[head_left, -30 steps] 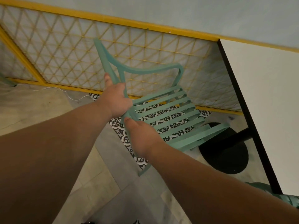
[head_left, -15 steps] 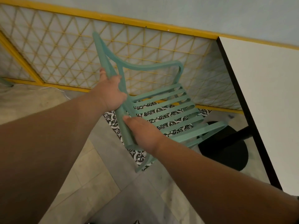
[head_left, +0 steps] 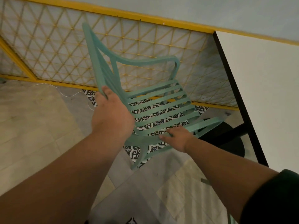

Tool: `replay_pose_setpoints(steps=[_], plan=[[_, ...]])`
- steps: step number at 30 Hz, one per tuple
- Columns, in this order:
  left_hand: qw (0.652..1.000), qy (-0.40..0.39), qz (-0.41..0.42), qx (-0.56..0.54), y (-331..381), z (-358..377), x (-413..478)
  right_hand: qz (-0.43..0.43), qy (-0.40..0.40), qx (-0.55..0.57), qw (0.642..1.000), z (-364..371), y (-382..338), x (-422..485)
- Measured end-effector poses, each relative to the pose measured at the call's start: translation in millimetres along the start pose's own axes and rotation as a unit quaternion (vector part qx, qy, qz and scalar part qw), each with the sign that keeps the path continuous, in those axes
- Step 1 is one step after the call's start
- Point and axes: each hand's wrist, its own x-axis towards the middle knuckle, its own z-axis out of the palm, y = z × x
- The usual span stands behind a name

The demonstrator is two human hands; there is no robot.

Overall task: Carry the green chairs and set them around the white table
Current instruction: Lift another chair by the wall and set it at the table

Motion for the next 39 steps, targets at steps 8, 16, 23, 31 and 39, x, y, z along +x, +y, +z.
replay_pose_setpoints(steps=[8, 16, 23, 31, 39], plan=[[0.999, -0.013, 0.009, 0.034, -1.9, -1.4, 10.7, -0.018, 0.04, -0.05, 0.998, 9.5, 1.2, 12.4], [0.998, -0.015, 0.042, 0.049, -23.7, -16.1, 27.9, -0.002, 0.034, -0.046, 0.998, 22.9, -22.6, 10.0], [0.995, -0.029, 0.065, 0.066, -39.4, -26.0, 40.8, 0.014, 0.028, -0.036, 0.999, 35.7, -41.2, 5.4], [0.991, -0.027, 0.102, 0.086, -54.0, -34.0, 59.4, 0.031, 0.021, -0.033, 0.999, 48.3, -59.5, 2.2], [0.986, -0.027, 0.132, 0.095, -61.7, -40.2, 76.8, 0.045, 0.026, -0.012, 0.999, 55.7, -73.8, 1.0]])
